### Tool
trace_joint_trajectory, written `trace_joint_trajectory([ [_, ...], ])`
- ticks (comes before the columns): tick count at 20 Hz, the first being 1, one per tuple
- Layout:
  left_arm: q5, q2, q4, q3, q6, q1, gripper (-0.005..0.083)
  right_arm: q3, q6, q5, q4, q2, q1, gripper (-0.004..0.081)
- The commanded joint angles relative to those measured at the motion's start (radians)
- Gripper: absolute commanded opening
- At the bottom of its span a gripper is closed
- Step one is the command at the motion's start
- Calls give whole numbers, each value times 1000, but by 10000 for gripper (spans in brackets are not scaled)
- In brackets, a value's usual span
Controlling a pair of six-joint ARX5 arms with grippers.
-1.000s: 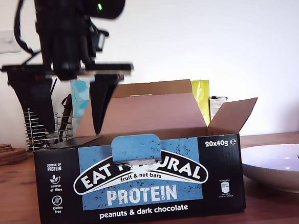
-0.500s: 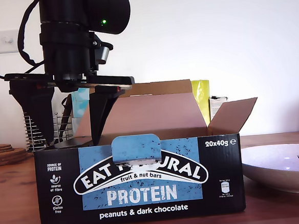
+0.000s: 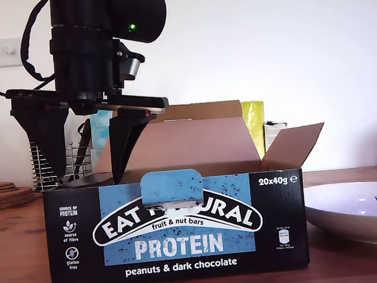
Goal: Spread the side flaps of the carton box of snackbars
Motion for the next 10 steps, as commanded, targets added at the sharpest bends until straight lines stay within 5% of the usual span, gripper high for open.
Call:
trace_joint_trajectory([
  [1,-20,34,-20,31,14,-2,642,14,-3,-3,8,0,5,-13],
  [10,-55,34,-91,93,29,-3,642,14,-3,-3,8,-1,5,-13],
])
